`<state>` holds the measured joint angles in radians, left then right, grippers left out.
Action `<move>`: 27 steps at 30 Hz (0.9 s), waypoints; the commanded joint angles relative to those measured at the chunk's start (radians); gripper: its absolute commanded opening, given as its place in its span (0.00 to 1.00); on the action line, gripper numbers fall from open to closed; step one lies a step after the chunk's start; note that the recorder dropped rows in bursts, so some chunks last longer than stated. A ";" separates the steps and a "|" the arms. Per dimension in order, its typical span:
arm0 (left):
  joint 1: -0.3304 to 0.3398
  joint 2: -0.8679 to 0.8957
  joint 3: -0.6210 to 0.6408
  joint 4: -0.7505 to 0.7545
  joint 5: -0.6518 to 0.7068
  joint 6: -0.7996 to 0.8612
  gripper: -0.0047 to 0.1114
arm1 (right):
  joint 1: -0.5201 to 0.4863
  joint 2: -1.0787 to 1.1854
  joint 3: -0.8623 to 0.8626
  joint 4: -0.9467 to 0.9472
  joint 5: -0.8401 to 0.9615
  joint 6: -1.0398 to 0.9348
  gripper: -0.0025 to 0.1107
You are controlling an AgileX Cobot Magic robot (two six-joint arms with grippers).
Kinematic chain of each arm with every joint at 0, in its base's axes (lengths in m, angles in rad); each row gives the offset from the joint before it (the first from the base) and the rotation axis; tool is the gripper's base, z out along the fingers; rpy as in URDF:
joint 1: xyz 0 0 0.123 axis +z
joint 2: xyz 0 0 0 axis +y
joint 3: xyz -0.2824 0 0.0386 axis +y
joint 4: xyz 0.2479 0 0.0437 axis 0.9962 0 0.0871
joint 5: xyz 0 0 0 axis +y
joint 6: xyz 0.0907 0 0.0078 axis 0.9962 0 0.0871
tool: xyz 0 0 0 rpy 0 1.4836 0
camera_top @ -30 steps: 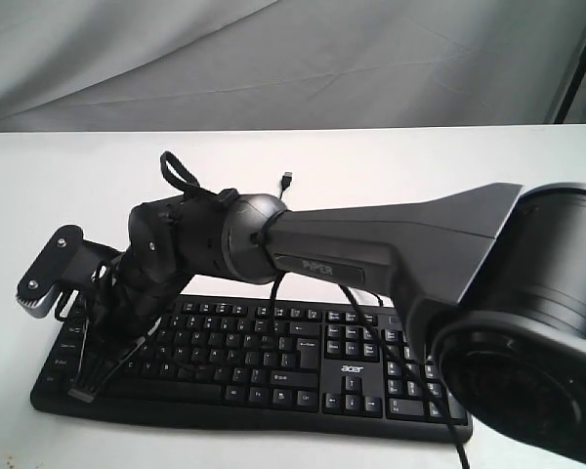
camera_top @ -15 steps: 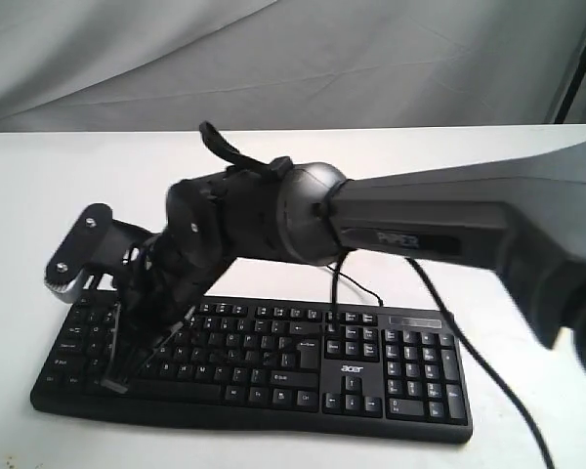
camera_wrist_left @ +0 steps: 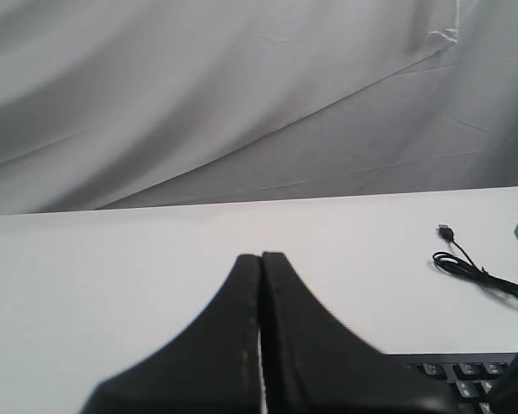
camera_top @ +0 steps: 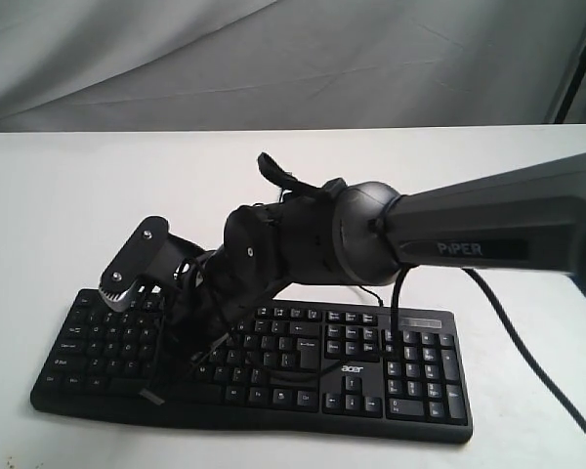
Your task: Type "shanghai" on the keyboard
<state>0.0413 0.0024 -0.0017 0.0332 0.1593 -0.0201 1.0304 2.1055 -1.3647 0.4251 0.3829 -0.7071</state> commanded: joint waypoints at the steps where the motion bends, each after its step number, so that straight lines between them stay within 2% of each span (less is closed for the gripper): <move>1: -0.006 -0.002 0.002 0.000 -0.006 -0.003 0.04 | -0.007 0.017 0.007 0.012 -0.014 -0.010 0.02; 27: -0.006 -0.002 0.002 0.000 -0.006 -0.003 0.04 | -0.007 0.039 -0.029 0.027 0.004 -0.029 0.02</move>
<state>0.0413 0.0024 -0.0017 0.0332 0.1593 -0.0201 1.0304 2.1466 -1.3701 0.4525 0.3722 -0.7304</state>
